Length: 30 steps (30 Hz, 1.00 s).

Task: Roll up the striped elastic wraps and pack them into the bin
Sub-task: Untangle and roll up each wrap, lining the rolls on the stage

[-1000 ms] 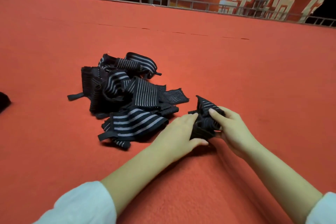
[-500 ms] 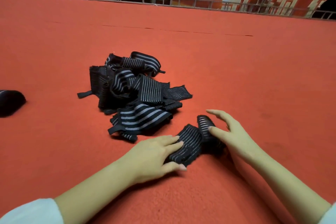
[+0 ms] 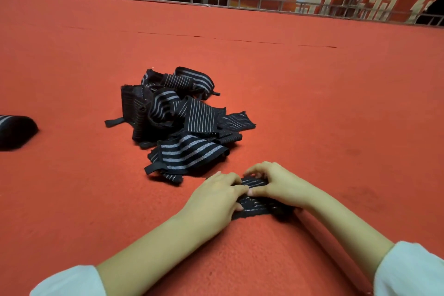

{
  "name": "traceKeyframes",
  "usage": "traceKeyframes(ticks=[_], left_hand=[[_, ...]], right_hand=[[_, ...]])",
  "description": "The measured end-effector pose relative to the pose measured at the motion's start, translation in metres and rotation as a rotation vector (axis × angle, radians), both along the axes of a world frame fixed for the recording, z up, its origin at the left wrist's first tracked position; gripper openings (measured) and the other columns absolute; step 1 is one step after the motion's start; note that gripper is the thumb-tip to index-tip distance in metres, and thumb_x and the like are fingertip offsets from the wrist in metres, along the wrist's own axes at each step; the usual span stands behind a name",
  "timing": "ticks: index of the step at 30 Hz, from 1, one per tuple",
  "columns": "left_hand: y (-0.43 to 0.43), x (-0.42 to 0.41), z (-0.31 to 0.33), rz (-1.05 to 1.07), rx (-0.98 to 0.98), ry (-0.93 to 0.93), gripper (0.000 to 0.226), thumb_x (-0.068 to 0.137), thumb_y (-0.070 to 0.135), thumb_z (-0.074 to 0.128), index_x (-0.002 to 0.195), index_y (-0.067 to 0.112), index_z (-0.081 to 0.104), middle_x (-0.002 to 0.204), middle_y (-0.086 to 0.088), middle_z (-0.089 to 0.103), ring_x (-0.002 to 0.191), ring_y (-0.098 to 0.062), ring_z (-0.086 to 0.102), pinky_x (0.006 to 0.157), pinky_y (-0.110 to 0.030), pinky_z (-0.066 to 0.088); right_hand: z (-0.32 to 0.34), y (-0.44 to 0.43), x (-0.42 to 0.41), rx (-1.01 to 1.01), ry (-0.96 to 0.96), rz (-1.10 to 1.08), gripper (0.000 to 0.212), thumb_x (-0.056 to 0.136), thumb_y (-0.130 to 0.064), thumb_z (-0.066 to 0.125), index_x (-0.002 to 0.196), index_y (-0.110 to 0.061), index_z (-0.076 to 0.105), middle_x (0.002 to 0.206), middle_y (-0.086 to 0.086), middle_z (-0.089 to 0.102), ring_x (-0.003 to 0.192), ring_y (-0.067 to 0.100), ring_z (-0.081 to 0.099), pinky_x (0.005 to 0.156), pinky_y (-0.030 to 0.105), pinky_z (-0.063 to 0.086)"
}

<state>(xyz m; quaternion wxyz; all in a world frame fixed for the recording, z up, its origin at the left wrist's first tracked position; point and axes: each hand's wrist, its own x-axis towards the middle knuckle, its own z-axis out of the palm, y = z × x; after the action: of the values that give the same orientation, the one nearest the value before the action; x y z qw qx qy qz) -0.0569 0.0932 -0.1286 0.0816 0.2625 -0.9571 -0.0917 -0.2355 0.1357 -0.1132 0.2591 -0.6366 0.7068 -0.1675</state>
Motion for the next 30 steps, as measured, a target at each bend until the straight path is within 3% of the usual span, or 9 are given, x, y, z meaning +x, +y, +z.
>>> traceKeyframes(ticks=[3,5,10,14,18,23,25,27,30], left_hand=[[0.005,-0.002,-0.006,0.030,0.044,0.080,0.046,0.095,0.049,0.044,0.129,0.020,0.056,0.130,0.006,0.052,0.123,-0.013,0.046,0.114,-0.029,0.024],[0.009,-0.003,-0.007,0.048,0.080,0.135,0.055,0.088,0.058,0.050,0.128,0.020,0.056,0.132,0.008,0.051,0.122,-0.012,0.046,0.106,-0.026,0.035],[0.005,-0.002,-0.011,0.093,0.042,0.227,0.052,0.096,0.039,0.050,0.142,0.016,0.042,0.149,0.001,0.039,0.135,-0.016,0.039,0.108,-0.024,0.030],[0.002,0.000,-0.011,0.021,-0.048,0.322,0.038,0.089,0.030,0.043,0.108,0.011,0.069,0.105,-0.001,0.071,0.092,-0.015,0.069,0.079,-0.020,0.049],[-0.009,0.007,-0.004,0.056,-0.013,0.413,0.044,0.092,0.034,0.036,0.113,0.013,0.067,0.107,-0.003,0.072,0.097,-0.021,0.068,0.084,-0.032,0.051],[-0.028,0.020,0.036,0.246,0.076,0.689,0.021,0.091,0.026,0.058,0.073,0.017,0.063,0.062,0.006,0.059,0.062,-0.014,0.058,0.061,-0.025,0.041],[-0.032,0.019,0.051,0.328,0.133,0.760,0.036,0.090,0.021,0.064,0.059,0.018,0.047,0.052,0.007,0.044,0.054,-0.015,0.047,0.056,-0.024,0.037],[-0.041,0.022,0.065,0.416,0.226,0.879,0.039,0.091,0.022,0.062,0.060,0.008,0.043,0.050,-0.001,0.043,0.049,-0.008,0.043,0.055,-0.023,0.045],[-0.051,0.031,0.089,0.475,0.469,1.096,0.030,0.096,0.018,0.054,0.084,-0.009,0.056,0.076,-0.029,0.063,0.065,-0.019,0.070,0.057,-0.031,0.059]], right_hand=[[0.001,0.001,0.000,0.027,-0.105,-0.069,0.014,0.080,-0.026,0.075,0.088,-0.021,0.065,0.083,-0.006,0.069,0.076,0.004,0.063,0.071,0.022,0.048],[0.002,0.001,0.000,0.048,-0.156,-0.100,0.013,0.082,-0.027,0.074,0.079,-0.021,0.062,0.072,-0.009,0.066,0.062,-0.001,0.058,0.061,0.018,0.045],[0.006,0.005,-0.001,0.085,-0.553,-0.183,0.011,0.090,-0.017,0.066,0.085,-0.011,0.057,0.075,0.002,0.065,0.066,0.012,0.060,0.064,0.026,0.048],[0.003,0.009,-0.002,0.027,-0.677,-0.201,0.013,0.092,-0.012,0.062,0.087,-0.012,0.050,0.072,-0.001,0.062,0.063,0.009,0.057,0.060,0.022,0.046],[0.001,0.012,-0.002,-0.025,-0.652,-0.194,0.014,0.092,-0.010,0.060,0.087,-0.013,0.048,0.072,-0.001,0.060,0.064,0.009,0.055,0.058,0.023,0.044],[0.012,0.016,-0.008,-0.166,-0.619,-0.296,0.018,0.087,-0.007,0.067,0.086,-0.012,0.050,0.081,0.011,0.063,0.071,0.020,0.058,0.064,0.030,0.046],[0.023,0.015,-0.008,-0.229,-0.567,-0.306,0.020,0.086,-0.007,0.069,0.082,-0.014,0.050,0.077,0.009,0.062,0.069,0.018,0.057,0.064,0.030,0.045],[0.032,0.012,-0.009,-0.296,-0.445,-0.316,0.024,0.085,-0.009,0.070,0.078,-0.016,0.048,0.072,0.004,0.059,0.065,0.015,0.053,0.061,0.029,0.041],[0.042,0.013,-0.007,-0.366,-0.345,-0.350,0.025,0.082,-0.014,0.073,0.079,-0.020,0.049,0.078,-0.003,0.059,0.068,0.011,0.053,0.066,0.029,0.040]])
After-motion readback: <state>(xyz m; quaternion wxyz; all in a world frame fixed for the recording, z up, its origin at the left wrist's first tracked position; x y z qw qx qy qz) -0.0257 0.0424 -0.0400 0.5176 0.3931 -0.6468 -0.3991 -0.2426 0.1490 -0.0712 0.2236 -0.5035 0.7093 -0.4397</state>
